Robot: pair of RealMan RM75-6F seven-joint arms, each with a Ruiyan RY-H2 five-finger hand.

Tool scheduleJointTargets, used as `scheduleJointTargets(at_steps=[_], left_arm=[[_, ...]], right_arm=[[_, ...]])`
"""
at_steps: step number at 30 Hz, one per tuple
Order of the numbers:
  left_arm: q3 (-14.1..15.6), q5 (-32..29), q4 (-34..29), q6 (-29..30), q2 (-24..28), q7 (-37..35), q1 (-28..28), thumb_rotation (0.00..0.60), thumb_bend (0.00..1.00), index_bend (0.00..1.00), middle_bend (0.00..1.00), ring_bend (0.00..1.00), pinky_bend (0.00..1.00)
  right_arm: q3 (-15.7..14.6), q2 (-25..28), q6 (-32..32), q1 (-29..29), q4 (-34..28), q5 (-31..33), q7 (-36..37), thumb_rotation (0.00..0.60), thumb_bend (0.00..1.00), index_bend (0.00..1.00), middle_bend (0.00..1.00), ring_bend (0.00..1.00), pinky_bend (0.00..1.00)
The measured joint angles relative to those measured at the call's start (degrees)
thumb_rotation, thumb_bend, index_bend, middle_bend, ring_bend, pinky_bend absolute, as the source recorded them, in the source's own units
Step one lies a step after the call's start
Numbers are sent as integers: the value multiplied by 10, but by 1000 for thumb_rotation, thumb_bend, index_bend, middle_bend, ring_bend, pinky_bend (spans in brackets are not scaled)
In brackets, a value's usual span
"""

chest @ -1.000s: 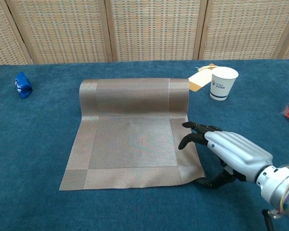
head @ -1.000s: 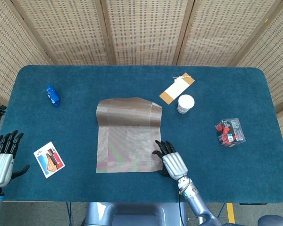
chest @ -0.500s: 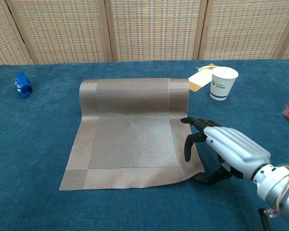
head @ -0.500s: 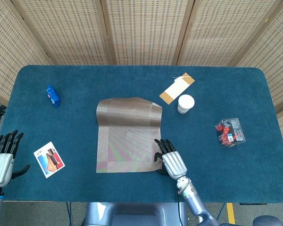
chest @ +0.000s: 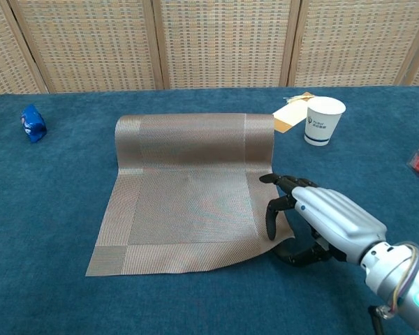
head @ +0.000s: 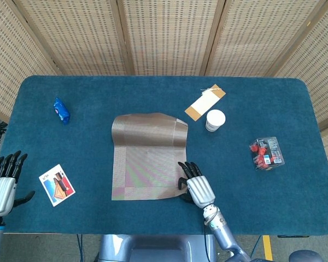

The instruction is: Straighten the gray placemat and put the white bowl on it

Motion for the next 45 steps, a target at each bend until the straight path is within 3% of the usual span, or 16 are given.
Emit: scheduleJointTargets(at_steps=[13,29,45], left_arm=[[-3,-3,1,-2,0,-8,-1,600,144,0,0,0,0],[-3,-3,-3,-4,-1,-1,-1,600,144,0,0,0,0],[-1,0,-10,-1,-4,20,0,600,144,0,0,0,0]], right_arm=[[1,2,3,-2,-10,3,-6,600,634,638,163,0,0],[-9,38,28,-19,-62,-3,-23,600,645,668,187,0,0],[-10,159,64,-52,-141,0,1,600,643,675,196,0,0]])
